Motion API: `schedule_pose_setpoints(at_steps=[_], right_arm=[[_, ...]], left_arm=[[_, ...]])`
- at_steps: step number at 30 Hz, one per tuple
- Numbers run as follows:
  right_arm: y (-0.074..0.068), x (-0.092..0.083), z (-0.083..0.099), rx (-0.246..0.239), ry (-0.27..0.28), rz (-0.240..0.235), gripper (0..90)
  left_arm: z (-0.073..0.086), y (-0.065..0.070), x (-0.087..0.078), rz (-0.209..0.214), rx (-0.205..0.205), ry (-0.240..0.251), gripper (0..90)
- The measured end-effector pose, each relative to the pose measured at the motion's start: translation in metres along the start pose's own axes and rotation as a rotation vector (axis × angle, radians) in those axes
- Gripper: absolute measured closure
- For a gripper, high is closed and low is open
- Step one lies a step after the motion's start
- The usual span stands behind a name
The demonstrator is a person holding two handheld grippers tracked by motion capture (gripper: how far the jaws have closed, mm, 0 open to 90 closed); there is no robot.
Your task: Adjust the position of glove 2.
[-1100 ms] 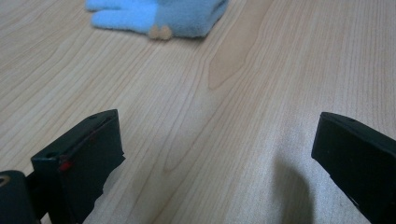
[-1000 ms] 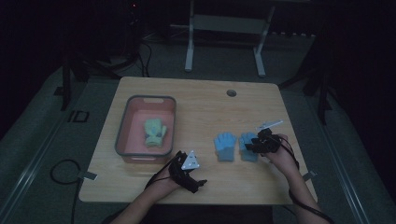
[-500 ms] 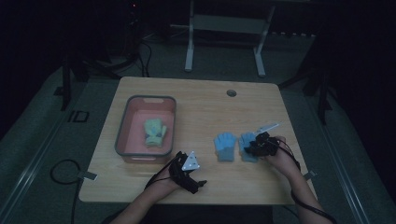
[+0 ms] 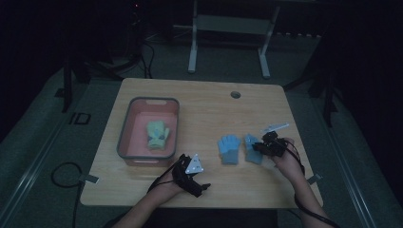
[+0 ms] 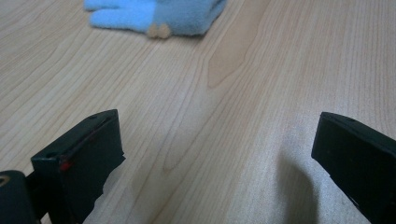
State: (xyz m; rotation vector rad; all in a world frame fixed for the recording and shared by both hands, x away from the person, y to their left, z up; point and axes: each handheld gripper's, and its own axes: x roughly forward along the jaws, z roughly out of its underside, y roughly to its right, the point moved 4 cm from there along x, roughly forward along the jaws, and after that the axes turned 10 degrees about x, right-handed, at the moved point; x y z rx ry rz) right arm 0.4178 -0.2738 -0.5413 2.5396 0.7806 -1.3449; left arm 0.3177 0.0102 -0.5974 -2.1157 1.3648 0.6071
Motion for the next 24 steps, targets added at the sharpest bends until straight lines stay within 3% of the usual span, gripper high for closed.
schedule_pose_setpoints(at_steps=[5,13,18,24], right_arm=[[-0.008,-0.020,-0.019,-0.004,0.046,0.002,83.2],[-0.042,-0.043,-0.052,-0.053,0.112,-0.025,83.0],[-0.059,-0.038,-0.064,-0.083,0.097,-0.031,82.2],[-0.074,-0.009,-0.058,-0.112,0.025,-0.031,81.5]], left_arm=[[0.000,0.000,0.000,-0.001,0.001,0.001,2.3],[0.000,0.000,0.000,-0.001,0.002,0.001,2.3],[0.000,0.000,0.000,-0.001,0.001,0.002,2.3],[-0.001,0.001,0.000,0.001,-0.002,0.006,2.3]])
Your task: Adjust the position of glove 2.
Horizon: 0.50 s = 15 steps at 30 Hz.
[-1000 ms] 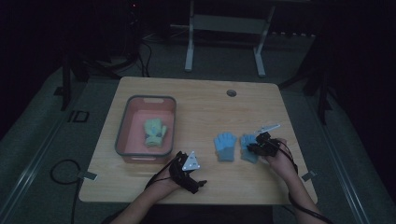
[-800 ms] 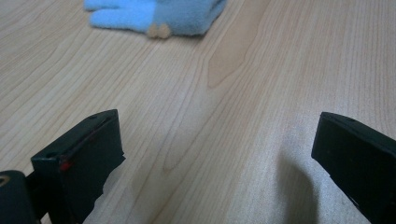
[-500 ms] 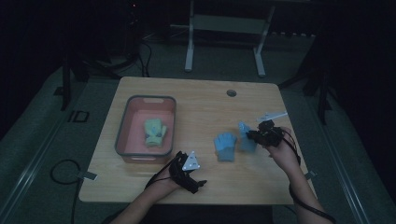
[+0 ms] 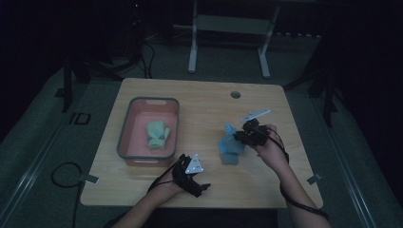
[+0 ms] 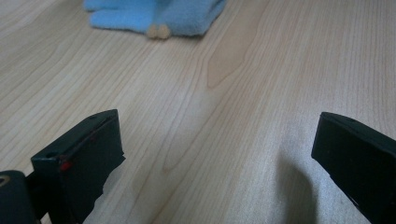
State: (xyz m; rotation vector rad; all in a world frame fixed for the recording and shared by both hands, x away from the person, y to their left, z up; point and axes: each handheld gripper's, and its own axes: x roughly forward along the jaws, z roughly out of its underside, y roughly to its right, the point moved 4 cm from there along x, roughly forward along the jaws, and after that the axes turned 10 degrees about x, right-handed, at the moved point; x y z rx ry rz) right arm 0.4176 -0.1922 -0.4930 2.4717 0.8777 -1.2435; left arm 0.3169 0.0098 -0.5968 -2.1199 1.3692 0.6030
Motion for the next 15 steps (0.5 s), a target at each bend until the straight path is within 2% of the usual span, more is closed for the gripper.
schedule_pose_setpoints(at_steps=[3,8,15], right_arm=[[-0.003,0.017,0.006,-0.004,-0.039,0.002,81.2],[-0.005,0.040,0.016,0.006,-0.088,-0.021,78.8],[-0.006,0.055,0.023,-0.003,-0.138,-0.049,65.3]], left_arm=[[0.000,0.000,0.000,0.001,0.002,0.002,2.3],[0.000,0.000,-0.001,0.001,0.001,0.004,2.3],[0.000,0.000,0.000,0.003,0.000,0.004,2.3]])
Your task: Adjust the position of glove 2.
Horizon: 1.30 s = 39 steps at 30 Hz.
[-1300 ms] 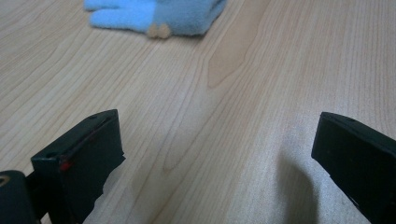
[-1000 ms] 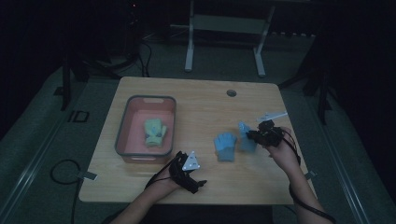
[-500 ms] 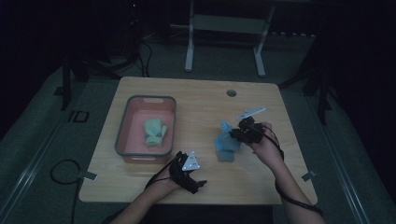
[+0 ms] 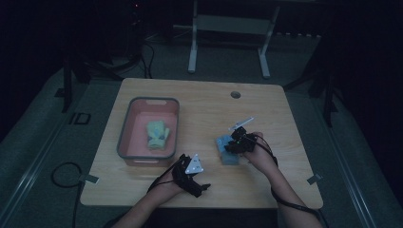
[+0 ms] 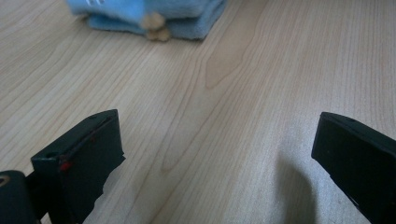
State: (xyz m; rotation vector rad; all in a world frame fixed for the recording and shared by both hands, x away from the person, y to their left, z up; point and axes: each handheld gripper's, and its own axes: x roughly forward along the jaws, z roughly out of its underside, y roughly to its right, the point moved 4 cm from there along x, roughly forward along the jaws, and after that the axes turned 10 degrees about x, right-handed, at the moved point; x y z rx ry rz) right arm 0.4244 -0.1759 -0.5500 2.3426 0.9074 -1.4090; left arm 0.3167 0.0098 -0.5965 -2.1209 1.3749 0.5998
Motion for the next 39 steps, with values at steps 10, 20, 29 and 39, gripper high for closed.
schedule_pose_setpoints(at_steps=[10,20,29,39], right_arm=[[0.002,0.002,0.004,0.004,0.003,-0.010,53.6],[0.003,-0.018,0.010,0.011,0.078,-0.045,26.6],[0.015,-0.022,0.022,0.012,0.141,-0.040,14.6],[0.027,-0.028,0.034,-0.008,0.213,-0.044,16.2]], left_arm=[[0.000,0.000,0.000,0.000,0.001,0.003,2.3],[-0.002,0.000,-0.001,-0.002,-0.002,0.005,2.3],[-0.008,0.000,-0.002,-0.030,0.011,0.022,2.3],[-0.021,0.004,-0.004,-0.004,-0.050,0.032,2.3]])
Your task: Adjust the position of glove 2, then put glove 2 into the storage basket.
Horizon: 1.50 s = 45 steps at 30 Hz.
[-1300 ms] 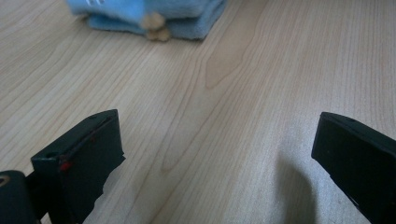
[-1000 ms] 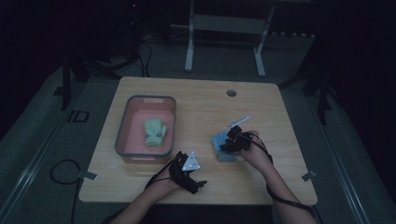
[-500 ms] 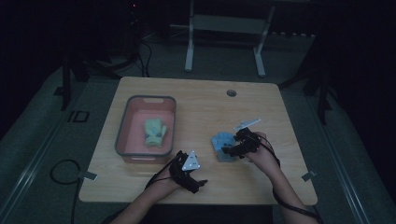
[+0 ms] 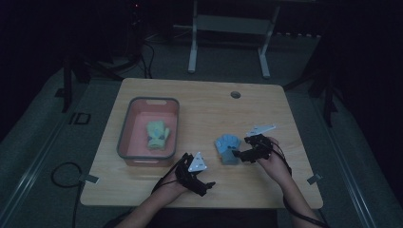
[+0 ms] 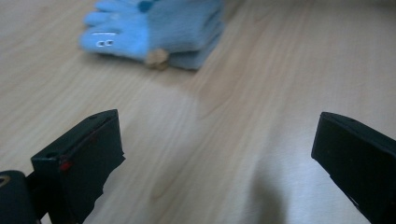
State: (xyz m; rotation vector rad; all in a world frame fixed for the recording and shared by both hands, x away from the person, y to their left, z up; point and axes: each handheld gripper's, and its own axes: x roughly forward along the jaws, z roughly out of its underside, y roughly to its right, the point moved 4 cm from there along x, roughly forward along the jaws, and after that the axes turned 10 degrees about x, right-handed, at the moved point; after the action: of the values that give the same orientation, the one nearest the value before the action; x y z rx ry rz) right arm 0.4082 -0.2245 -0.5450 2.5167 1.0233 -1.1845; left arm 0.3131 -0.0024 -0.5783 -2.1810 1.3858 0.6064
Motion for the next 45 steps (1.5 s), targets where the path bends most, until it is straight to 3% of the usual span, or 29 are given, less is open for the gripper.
schedule_pose_setpoints(at_steps=[2,4,6,10,15,19,22,28,31,39,45], right_arm=[[0.003,-0.002,0.003,-0.005,0.008,0.007,15.7],[0.004,-0.005,0.007,0.040,-0.017,0.008,16.7],[0.004,-0.008,0.010,0.051,-0.037,-0.002,16.9],[0.008,-0.011,0.016,0.064,-0.025,0.019,14.0],[0.013,-0.017,0.022,0.126,0.004,-0.015,11.9],[0.016,-0.022,0.023,0.127,0.024,-0.005,11.7],[0.017,-0.027,0.020,0.117,0.039,-0.002,16.9],[0.022,-0.031,0.012,0.119,0.065,-0.008,31.2],[0.025,-0.030,0.006,0.120,0.072,-0.010,34.1],[0.029,-0.024,-0.008,0.123,0.077,-0.023,35.6],[0.029,-0.016,-0.016,0.131,0.065,-0.046,39.6]], left_arm=[[-0.003,0.001,0.000,0.000,0.012,0.005,2.3],[-0.005,0.001,0.001,0.004,0.002,0.009,2.3],[-0.006,0.001,0.003,0.032,-0.007,0.006,2.3],[-0.008,0.002,0.007,0.036,0.010,-0.009,2.3],[-0.010,0.000,0.011,0.072,0.008,-0.033,2.3],[-0.014,-0.002,0.014,0.076,0.013,-0.044,2.3],[-0.022,-0.004,0.018,0.077,0.023,-0.032,2.4],[-0.037,-0.009,0.026,0.075,0.097,-0.014,2.3],[-0.044,-0.013,0.031,0.070,0.135,-0.014,3.6],[-0.058,-0.022,0.044,0.061,0.176,0.002,12.7],[-0.065,-0.019,0.053,0.060,0.255,0.015,19.4]])
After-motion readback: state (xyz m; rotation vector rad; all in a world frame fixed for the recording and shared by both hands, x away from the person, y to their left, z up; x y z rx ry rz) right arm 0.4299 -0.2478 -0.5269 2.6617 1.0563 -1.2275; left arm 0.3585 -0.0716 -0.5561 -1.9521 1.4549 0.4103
